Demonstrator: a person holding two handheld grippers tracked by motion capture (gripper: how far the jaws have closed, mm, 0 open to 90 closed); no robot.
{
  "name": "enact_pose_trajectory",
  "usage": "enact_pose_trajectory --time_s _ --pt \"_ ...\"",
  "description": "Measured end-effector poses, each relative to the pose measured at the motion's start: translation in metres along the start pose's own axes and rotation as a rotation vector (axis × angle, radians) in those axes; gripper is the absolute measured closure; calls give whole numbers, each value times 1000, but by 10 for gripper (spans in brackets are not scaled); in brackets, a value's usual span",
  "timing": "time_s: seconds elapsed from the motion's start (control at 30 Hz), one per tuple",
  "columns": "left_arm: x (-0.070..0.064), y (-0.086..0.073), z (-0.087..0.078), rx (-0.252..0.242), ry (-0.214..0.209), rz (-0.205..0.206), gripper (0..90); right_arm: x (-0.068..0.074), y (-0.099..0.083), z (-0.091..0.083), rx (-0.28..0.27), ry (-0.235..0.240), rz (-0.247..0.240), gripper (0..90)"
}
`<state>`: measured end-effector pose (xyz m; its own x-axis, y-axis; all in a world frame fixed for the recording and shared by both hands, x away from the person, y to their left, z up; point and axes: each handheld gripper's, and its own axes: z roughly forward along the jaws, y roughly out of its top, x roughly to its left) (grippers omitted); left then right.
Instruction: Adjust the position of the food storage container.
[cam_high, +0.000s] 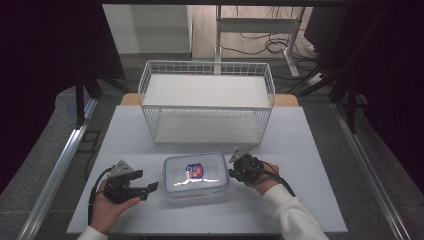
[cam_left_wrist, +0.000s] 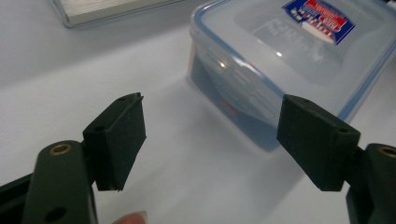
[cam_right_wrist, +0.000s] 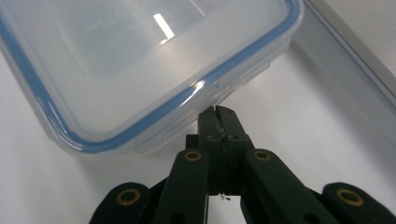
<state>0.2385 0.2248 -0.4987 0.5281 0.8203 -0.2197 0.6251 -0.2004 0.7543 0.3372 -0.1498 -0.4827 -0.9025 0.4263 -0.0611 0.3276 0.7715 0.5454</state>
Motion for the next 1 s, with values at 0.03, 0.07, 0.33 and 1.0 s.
enact_pose_trajectory --time_s 0.03,0.07,0.33,1.0 --pt "0 0 0 -2 -1 -2 232 1 0 0 0 2 -5 888" --pt "0 0 0 -3 -3 -3 232 3 1 0 1 6 -11 888" --pt "2 0 -1 -4 4 -10 231 8 1 -1 -3 9 -19 888" --pt "3 -4 -4 -10 -14 -28 226 7 -51 -58 -328 43 357 370"
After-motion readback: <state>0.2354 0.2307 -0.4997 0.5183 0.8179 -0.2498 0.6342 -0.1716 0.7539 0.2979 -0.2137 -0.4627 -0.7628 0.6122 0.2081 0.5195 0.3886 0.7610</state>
